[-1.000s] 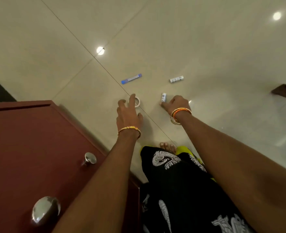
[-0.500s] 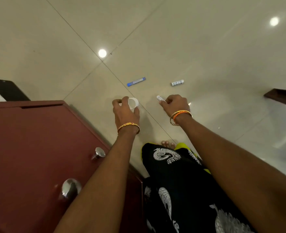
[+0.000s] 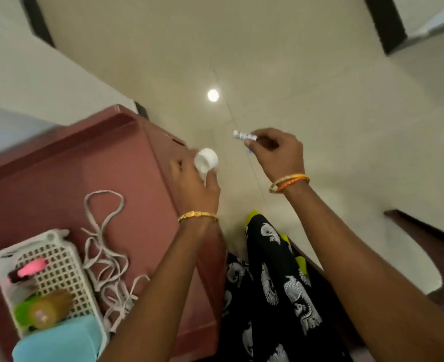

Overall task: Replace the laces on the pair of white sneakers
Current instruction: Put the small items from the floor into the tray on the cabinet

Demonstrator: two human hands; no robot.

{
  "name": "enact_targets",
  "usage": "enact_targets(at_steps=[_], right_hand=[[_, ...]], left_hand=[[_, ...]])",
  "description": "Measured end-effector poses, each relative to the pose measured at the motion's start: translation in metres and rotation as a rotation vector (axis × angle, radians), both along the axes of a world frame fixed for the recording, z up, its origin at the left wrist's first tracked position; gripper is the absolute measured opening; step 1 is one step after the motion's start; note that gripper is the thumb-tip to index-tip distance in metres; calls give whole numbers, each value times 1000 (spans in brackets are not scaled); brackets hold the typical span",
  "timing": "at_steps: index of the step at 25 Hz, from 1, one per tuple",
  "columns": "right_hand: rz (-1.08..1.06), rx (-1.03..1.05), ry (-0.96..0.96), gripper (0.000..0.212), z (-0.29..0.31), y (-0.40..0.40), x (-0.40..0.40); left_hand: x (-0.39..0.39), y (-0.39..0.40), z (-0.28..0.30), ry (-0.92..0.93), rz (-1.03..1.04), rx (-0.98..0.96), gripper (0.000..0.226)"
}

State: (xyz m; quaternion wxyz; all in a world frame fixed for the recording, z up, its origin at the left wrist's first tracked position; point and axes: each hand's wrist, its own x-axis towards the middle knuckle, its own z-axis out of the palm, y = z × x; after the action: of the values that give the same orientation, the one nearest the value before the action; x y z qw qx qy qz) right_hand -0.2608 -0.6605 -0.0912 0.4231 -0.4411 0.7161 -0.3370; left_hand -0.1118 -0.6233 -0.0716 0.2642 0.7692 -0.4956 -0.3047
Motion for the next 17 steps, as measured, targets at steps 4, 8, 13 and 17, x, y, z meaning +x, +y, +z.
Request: enact_targets(at_steps=[4, 8, 13, 17], right_hand=[[118, 82, -210, 7, 42, 11, 42], [295, 136, -335, 12, 73, 32, 102], [560, 123, -305, 21, 94, 74, 188], [710, 127, -253, 28, 98, 108, 236]], left_hand=[[55, 48, 56, -4, 159, -20, 38], [108, 110, 83, -74, 330, -51, 46], [157, 173, 87, -164, 493, -5, 46], [195, 194, 83, -304, 611, 140, 42]])
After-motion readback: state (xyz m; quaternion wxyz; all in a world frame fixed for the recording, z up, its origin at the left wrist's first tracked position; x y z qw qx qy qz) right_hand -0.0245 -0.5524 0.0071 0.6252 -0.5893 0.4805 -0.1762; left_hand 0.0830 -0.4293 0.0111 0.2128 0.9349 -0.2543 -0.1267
